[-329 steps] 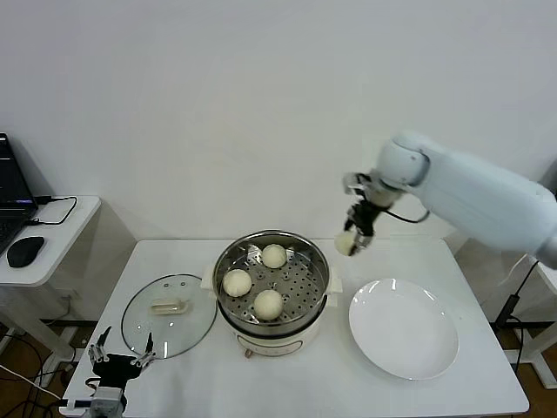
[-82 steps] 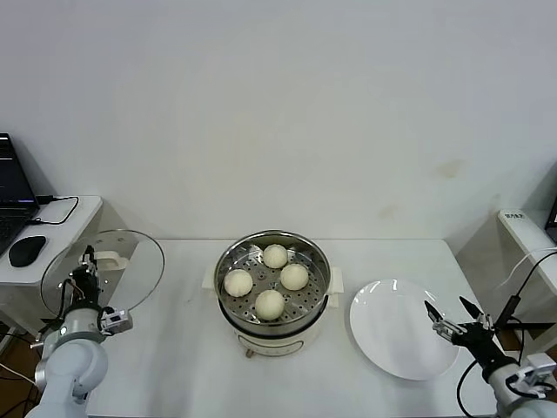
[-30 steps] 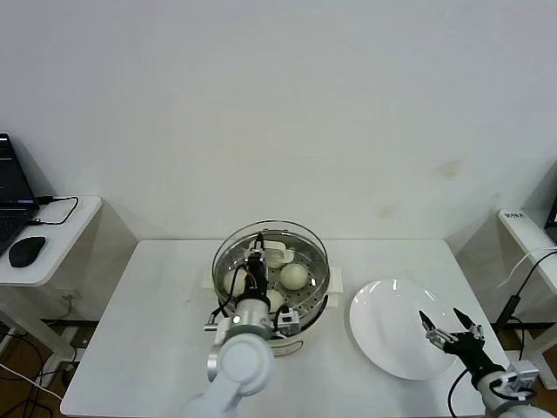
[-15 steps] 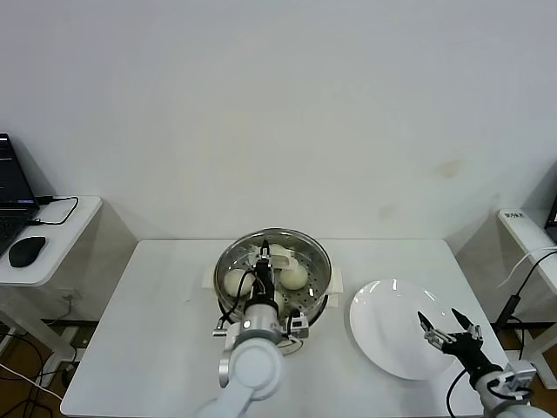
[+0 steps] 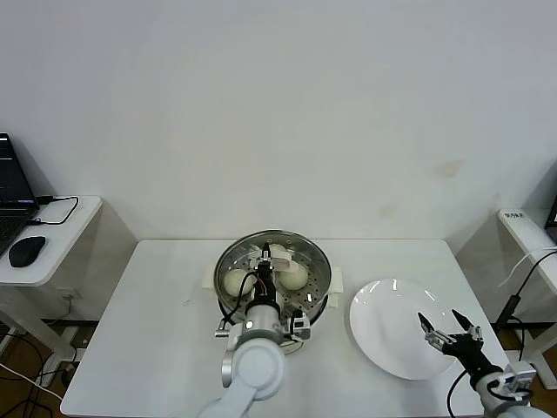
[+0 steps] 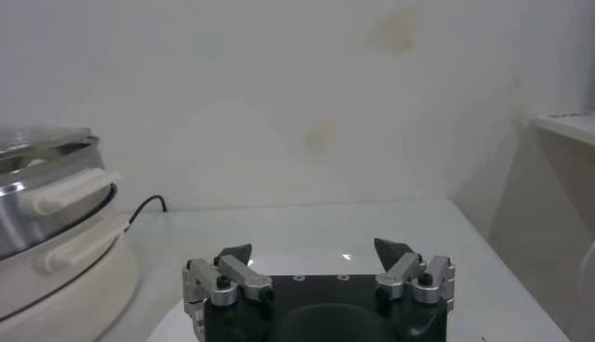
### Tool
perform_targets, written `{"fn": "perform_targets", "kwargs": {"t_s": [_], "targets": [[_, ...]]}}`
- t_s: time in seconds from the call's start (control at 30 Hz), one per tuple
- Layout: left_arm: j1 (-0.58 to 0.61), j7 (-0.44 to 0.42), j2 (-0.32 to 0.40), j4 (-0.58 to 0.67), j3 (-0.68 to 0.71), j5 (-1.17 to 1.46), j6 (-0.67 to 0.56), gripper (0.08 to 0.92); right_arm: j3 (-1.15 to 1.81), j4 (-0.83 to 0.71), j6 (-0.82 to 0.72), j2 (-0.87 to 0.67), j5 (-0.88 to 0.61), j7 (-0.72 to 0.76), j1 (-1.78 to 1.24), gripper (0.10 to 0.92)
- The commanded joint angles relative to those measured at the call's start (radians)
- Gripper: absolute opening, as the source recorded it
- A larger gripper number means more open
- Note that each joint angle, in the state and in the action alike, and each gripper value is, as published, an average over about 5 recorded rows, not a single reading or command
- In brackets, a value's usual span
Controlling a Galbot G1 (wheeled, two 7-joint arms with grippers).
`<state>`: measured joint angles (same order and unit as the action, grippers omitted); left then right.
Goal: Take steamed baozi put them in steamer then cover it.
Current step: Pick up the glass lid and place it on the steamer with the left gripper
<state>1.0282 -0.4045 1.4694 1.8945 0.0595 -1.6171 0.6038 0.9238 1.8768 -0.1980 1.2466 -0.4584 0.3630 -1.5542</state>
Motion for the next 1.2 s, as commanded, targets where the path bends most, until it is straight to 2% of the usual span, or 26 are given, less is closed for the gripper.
{"fn": "perform_targets", "kwargs": {"t_s": [0.03, 0.5, 1.2], "targets": [[0.001, 0.007, 0.007, -0.014, -0.002, -0.006, -0.001, 0.136, 0.001, 0.000, 0.001, -0.001, 0.003, 0.001, -0.001, 0.823], [0.015, 0.080, 0.004, -0.032, -0.013, 0.018, -0.024, 0.136, 0.002, -0.004, 0.006, 0.003, 0.006, 0.002, -0.002, 0.823], [0.018, 0.104, 0.002, -0.046, -0.018, 0.041, -0.046, 0.136, 0.005, -0.008, 0.013, 0.004, 0.013, 0.007, -0.010, 0.823]]}}
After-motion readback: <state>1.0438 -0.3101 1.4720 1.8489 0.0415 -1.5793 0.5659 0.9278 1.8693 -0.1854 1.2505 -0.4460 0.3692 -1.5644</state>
